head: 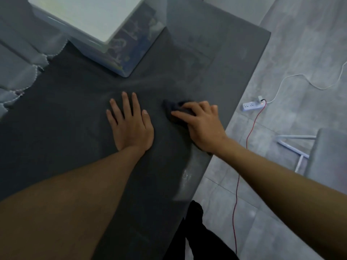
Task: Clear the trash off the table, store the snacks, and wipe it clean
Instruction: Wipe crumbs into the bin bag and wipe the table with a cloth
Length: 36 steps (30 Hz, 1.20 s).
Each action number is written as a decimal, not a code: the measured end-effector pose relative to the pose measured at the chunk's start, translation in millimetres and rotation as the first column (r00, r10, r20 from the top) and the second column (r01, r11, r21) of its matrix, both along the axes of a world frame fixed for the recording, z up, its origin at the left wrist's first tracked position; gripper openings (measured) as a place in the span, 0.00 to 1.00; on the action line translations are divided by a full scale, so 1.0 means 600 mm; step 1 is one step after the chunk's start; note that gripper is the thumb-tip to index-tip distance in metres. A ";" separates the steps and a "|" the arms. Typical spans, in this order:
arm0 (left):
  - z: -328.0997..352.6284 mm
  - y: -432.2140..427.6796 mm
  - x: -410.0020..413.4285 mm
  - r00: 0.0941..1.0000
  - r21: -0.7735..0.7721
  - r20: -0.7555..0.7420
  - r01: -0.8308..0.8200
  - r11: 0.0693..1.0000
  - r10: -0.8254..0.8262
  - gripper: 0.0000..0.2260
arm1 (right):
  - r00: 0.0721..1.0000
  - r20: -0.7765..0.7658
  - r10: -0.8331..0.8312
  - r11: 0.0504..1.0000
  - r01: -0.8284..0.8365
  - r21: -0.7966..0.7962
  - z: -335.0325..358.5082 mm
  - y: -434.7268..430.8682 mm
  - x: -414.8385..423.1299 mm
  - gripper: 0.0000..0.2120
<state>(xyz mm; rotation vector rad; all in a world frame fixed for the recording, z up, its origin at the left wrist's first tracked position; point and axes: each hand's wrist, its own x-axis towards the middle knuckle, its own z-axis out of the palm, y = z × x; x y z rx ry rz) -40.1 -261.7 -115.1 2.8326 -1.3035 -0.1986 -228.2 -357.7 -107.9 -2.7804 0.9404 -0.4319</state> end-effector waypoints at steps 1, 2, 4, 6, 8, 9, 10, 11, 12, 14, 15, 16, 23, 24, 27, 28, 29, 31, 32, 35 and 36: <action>0.000 -0.001 0.002 1.000 0.004 0.000 0.000 1.000 0.000 0.27 | 0.997 -0.020 -0.076 0.997 0.076 -0.001 0.003 -0.021 0.009 0.21; 0.000 -0.001 0.003 1.000 0.008 -0.003 0.003 1.000 -0.003 0.27 | 0.980 -0.037 -0.196 0.980 0.198 0.034 0.007 -0.039 0.022 0.22; -0.001 0.001 0.003 1.000 0.009 -0.013 0.009 1.000 -0.009 0.27 | 0.917 -0.036 -0.398 0.904 0.399 0.156 0.013 -0.048 0.054 0.23; -0.001 0.002 0.005 1.000 0.007 -0.005 0.013 1.000 -0.013 0.27 | 0.936 0.009 -0.353 0.924 0.347 0.164 0.013 -0.023 0.080 0.24; -0.002 0.003 0.006 1.000 0.015 0.008 0.018 1.000 -0.018 0.27 | 0.992 0.036 -0.123 0.988 0.119 0.095 0.002 0.004 0.083 0.22; -0.002 0.002 0.005 1.000 0.017 0.009 0.023 1.000 -0.023 0.27 | 0.999 0.035 -0.021 0.998 0.019 0.068 -0.003 0.006 0.078 0.22; -0.002 0.002 0.004 1.000 0.017 0.005 0.028 0.999 -0.028 0.28 | 0.999 0.023 0.042 0.998 -0.043 0.051 -0.002 -0.004 0.076 0.22; -0.002 0.001 0.004 1.000 0.017 0.001 0.028 0.999 -0.028 0.28 | 0.998 0.002 0.060 0.998 -0.060 0.035 0.000 -0.023 0.079 0.22; -0.002 0.000 0.005 1.000 0.017 0.000 0.025 1.000 -0.025 0.28 | 0.999 -0.020 0.029 0.999 -0.029 0.025 0.003 -0.047 0.089 0.23; -0.002 -0.001 0.007 1.000 0.021 -0.008 0.017 1.000 -0.017 0.28 | 0.987 -0.066 -0.146 0.987 0.150 0.051 0.006 -0.096 0.122 0.24; -0.002 -0.001 0.007 1.000 0.025 -0.013 0.016 1.000 -0.016 0.29 | 0.968 -0.070 -0.239 0.965 0.245 0.095 0.007 -0.114 0.140 0.25; -0.001 0.000 0.007 1.000 0.028 -0.016 0.014 1.000 -0.014 0.29 | 0.954 -0.059 -0.295 0.944 0.301 0.134 0.009 -0.123 0.157 0.26; 0.003 -0.003 0.008 1.000 0.095 0.012 0.007 0.995 -0.008 0.29 | 0.963 -0.073 0.261 0.965 -0.261 0.002 -0.005 -0.149 0.156 0.23; 0.004 -0.004 0.008 1.000 0.097 0.012 0.007 0.995 -0.009 0.29 | 0.973 -0.084 0.215 0.976 -0.216 -0.014 -0.003 -0.173 0.164 0.24; 0.006 -0.005 0.010 1.000 0.088 0.009 0.013 0.996 -0.014 0.29 | 0.980 -0.098 -0.175 0.980 0.183 0.075 0.011 -0.237 0.209 0.27; 0.007 -0.005 0.010 1.000 0.086 0.009 0.013 0.996 -0.014 0.29 | 0.958 -0.107 -0.266 0.951 0.279 0.131 0.015 -0.246 0.222 0.27; 0.009 -0.005 0.011 1.000 0.087 0.009 0.010 0.996 -0.011 0.29 | 0.952 -0.109 -0.284 0.941 0.299 0.161 0.019 -0.243 0.230 0.27; 0.010 -0.004 0.012 1.000 0.093 0.008 0.005 0.996 -0.005 0.29 | 0.989 -0.090 -0.117 0.982 0.129 0.139 0.017 -0.218 0.228 0.27; 0.010 -0.003 0.011 1.000 0.096 0.007 0.002 0.995 -0.003 0.29 | 0.996 -0.085 0.030 0.993 -0.020 0.118 0.013 -0.204 0.217 0.27; 0.012 -0.006 0.011 1.000 0.095 0.007 -0.003 0.995 0.003 0.29 | 0.944 -0.128 0.304 0.953 -0.299 0.053 0.004 -0.220 0.188 0.26; 0.012 -0.007 0.011 1.000 0.097 0.006 -0.002 0.995 0.002 0.29 | 0.952 -0.139 0.271 0.962 -0.270 0.027 0.005 -0.239 0.188 0.25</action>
